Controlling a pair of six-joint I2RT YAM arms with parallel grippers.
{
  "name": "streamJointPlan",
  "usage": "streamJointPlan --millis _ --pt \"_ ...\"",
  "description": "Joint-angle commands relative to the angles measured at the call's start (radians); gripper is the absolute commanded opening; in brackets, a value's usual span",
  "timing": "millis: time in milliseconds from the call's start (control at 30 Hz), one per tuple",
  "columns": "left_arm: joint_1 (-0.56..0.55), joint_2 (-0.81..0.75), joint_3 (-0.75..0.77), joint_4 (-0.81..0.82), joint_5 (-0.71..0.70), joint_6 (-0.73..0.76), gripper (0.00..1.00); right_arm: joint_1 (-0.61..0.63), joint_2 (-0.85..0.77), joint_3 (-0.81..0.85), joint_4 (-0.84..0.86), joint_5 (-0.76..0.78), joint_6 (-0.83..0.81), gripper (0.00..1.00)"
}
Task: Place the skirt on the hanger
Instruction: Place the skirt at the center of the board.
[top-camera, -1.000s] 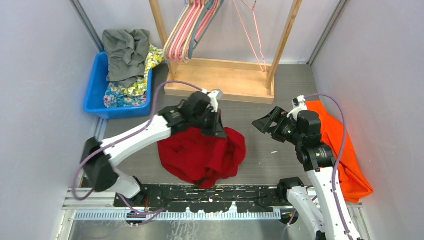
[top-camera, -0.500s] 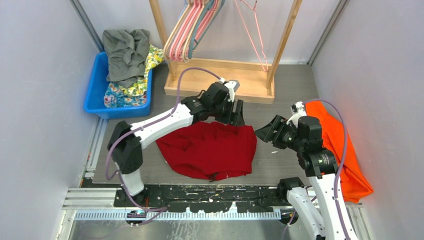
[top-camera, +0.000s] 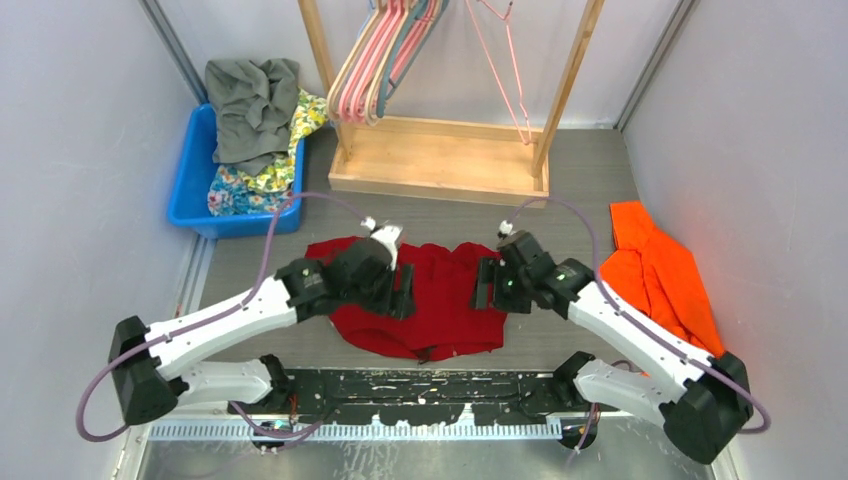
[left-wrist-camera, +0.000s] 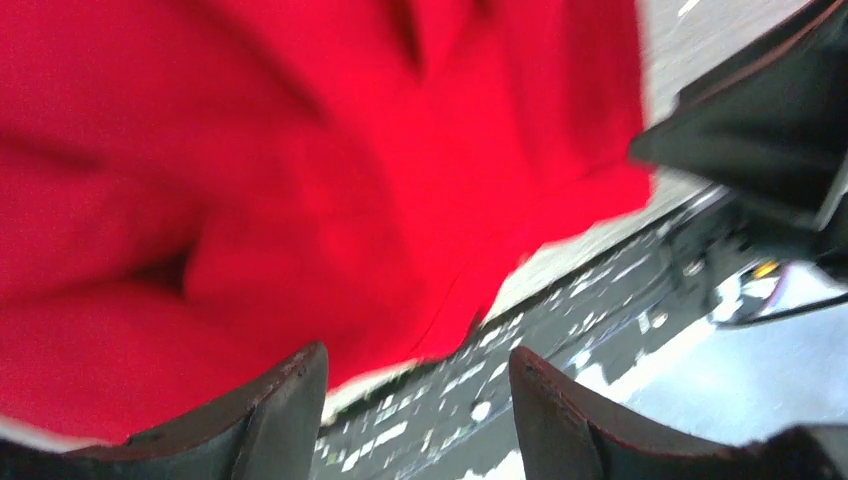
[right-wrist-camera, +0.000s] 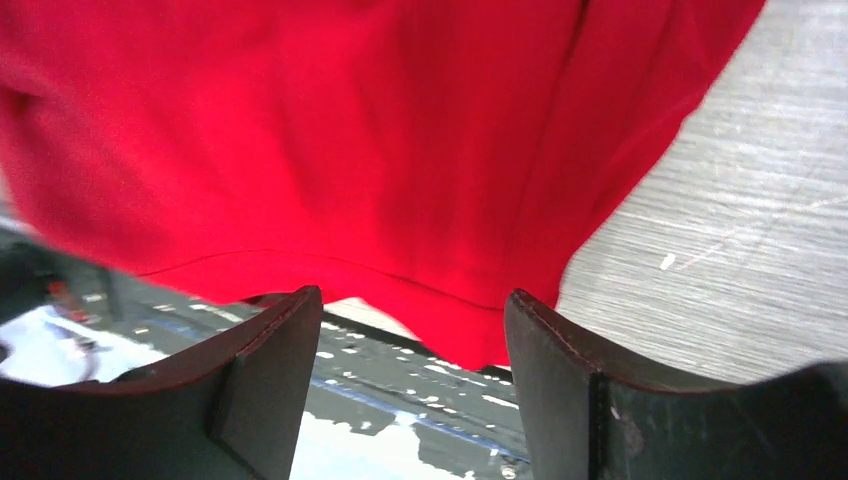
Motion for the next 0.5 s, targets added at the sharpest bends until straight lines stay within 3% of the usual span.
streamJointPlan --millis 0,133,367,467 --pt "-0.085 -0.117 -0.150 -0.039 -0.133 -0.153 0.66 0.111 0.016 -0.080 0.051 0.277 0.168 0.73" --pt "-0.173 -0.173 -0.225 -0.069 -0.215 -0.237 0.65 0.173 -0.023 -0.149 0.077 0.369 0.270 0.77" --pt "-0.224 -0.189 -0.279 -0.088 -0.280 -0.287 0.64 0.230 0.013 -0.225 0.152 0.422 0.319 0.82" --pt "-0.225 -0.177 -0.281 -0.083 -0.285 -0.288 0.64 0.231 0.021 -0.242 0.216 0.457 0.319 0.69"
